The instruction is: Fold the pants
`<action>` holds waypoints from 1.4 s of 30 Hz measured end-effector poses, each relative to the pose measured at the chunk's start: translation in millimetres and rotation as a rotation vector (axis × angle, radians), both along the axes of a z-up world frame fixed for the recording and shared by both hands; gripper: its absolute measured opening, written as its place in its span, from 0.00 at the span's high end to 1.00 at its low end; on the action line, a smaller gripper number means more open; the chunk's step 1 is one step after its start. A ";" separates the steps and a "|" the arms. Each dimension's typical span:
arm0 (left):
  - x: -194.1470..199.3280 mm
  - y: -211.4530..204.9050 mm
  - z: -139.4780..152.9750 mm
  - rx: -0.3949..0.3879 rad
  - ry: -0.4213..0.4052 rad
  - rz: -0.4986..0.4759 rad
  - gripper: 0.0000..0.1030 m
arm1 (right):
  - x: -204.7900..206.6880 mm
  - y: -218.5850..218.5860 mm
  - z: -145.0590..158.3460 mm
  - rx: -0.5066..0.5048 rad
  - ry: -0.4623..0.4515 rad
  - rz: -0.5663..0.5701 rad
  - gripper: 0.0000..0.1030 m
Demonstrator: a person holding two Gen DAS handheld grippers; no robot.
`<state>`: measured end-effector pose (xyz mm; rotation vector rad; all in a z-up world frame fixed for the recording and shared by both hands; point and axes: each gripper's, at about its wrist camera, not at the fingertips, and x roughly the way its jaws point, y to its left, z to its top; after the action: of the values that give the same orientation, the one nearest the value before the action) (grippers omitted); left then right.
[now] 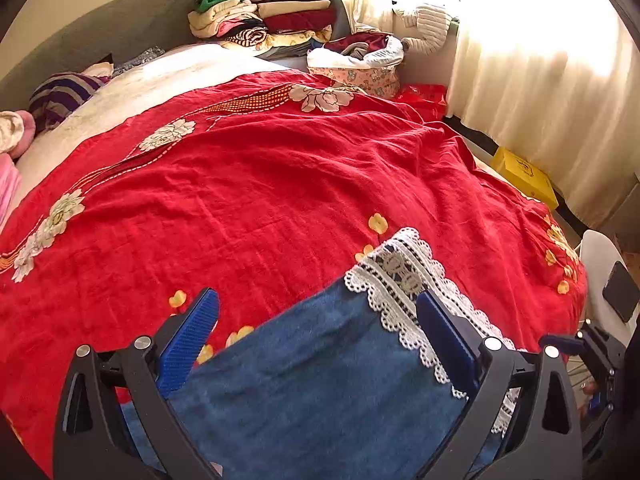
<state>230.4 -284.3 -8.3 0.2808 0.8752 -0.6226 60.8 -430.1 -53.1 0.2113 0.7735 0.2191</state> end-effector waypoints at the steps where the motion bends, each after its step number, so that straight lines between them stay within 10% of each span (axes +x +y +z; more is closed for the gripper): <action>1: 1.6 -2.6 -1.2 -0.001 -0.001 -0.004 0.04 | -0.4 0.1 -0.5 0.004 0.003 -0.001 0.11; 14: 22.0 -21.8 -36.2 -0.038 0.084 -0.060 0.13 | 5.2 5.9 -7.8 0.053 0.024 -0.005 0.12; 18: 22.4 -24.9 -47.7 -0.046 0.122 -0.083 0.32 | 3.1 12.5 -9.1 0.039 0.024 0.018 0.33; 26: 20.6 -20.2 -53.9 -0.087 0.159 -0.074 0.37 | 5.8 20.9 -13.8 0.031 0.034 0.026 0.33; 34: 10.4 -20.3 -53.7 -0.082 0.150 -0.080 0.59 | 4.7 31.0 -12.5 0.015 0.020 0.084 0.72; 42: 2.9 1.2 -35.4 -0.164 0.121 -0.111 0.83 | 1.4 46.3 3.2 0.064 -0.033 0.153 0.79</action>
<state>233.3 -283.1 -43.7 0.1453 0.9231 -0.8162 62.2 -383.8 -49.9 0.2090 0.7514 0.3911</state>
